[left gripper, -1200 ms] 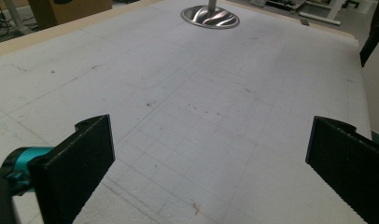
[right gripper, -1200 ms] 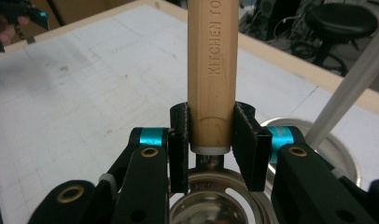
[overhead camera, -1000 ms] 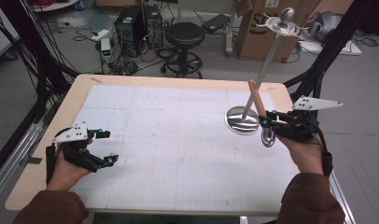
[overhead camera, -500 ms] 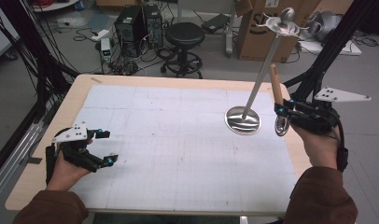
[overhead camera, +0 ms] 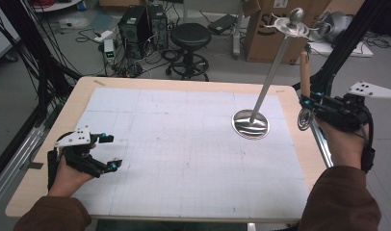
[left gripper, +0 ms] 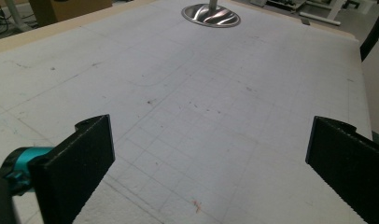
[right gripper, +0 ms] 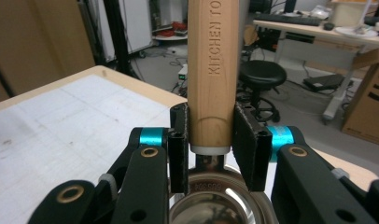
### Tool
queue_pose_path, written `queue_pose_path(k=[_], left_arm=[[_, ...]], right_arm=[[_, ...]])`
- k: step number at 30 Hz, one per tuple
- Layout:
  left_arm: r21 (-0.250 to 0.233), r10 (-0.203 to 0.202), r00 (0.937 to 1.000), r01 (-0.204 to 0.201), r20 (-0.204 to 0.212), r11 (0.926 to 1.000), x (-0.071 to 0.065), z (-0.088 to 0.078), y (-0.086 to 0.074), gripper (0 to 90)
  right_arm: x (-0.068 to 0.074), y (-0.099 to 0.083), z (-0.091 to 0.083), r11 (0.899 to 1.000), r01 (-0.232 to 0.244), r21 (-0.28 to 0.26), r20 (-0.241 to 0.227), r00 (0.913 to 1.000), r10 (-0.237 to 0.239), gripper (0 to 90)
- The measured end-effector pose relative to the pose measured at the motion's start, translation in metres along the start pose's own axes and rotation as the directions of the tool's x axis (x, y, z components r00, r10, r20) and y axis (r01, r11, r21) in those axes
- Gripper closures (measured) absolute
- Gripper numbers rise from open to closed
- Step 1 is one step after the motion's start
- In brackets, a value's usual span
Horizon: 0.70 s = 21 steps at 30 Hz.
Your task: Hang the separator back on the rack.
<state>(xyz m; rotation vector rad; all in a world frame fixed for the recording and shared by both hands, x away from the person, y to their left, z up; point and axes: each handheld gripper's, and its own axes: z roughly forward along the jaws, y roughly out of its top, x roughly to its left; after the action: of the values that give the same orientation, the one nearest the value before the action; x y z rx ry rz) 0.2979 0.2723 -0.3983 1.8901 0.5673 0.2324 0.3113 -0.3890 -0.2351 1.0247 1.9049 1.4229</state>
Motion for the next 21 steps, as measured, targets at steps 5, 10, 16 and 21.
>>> queue_pose_path(k=[5, 10, 16, 21], left_arm=[[0.000, -0.002, 1.0000, 0.002, -0.001, 1.0000, 0.000, 0.000, 0.000, 1.7], [0.001, -0.002, 1.0000, 0.002, 0.000, 1.0000, 0.000, 0.001, -0.001, 1.7], [0.001, -0.003, 1.0000, 0.003, 0.001, 1.0000, 0.000, 0.001, -0.001, 1.7], [0.001, -0.001, 1.0000, 0.001, 0.002, 1.0000, 0.000, 0.001, -0.001, 1.7]], right_arm=[[-0.002, 0.005, -0.005, 1.000, -0.005, -0.021, 0.011, 0.9999, 0.005, 68.5], [-0.005, 0.009, -0.007, 0.999, -0.008, -0.039, 0.012, 0.9999, 0.009, 68.5], [-0.008, 0.015, -0.008, 0.999, -0.014, -0.044, 0.019, 0.9997, 0.015, 68.5], [-0.008, 0.024, -0.007, 0.999, 0.000, -0.045, 0.032, 0.9995, 0.001, 68.5]])
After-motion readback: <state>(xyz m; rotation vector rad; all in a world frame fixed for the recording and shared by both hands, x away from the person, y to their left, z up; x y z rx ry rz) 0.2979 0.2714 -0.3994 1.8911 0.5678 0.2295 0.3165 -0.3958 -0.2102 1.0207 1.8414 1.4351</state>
